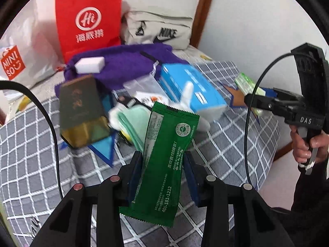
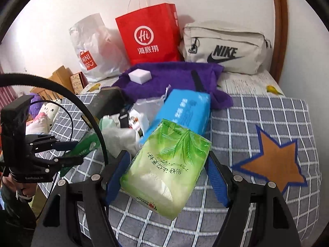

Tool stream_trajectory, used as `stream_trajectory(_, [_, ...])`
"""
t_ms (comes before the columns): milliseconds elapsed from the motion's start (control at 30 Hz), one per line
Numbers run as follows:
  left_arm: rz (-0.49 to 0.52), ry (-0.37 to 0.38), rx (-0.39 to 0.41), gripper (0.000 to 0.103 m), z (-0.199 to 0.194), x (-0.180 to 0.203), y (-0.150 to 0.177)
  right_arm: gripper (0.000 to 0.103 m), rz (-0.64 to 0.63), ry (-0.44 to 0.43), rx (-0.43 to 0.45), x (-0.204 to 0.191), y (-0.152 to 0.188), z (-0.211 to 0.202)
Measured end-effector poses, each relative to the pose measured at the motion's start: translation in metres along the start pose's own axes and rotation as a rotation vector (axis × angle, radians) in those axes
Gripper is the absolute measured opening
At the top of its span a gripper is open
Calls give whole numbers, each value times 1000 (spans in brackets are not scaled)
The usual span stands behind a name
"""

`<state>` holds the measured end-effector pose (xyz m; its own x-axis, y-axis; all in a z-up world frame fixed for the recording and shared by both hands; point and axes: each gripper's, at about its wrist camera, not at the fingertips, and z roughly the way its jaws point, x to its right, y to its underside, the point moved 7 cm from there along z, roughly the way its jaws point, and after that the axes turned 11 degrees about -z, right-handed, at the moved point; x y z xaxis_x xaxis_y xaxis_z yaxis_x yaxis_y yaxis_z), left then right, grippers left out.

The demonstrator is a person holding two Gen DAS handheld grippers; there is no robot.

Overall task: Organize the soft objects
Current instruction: 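Carry wipe pack and green sachet onto purple towel and open both grippers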

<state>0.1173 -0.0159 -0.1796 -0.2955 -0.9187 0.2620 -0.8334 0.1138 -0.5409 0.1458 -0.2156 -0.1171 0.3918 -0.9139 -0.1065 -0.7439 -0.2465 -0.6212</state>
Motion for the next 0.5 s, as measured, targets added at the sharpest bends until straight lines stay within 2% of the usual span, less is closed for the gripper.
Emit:
stream_trajectory(300, [-26, -25, 41, 39, -1, -16, -45, 73, -48, -23, 17, 1, -37, 14])
stream_trajectory(500, [-41, -31, 61, 39, 8, -29, -81, 73, -30, -39, 25, 10, -58, 29])
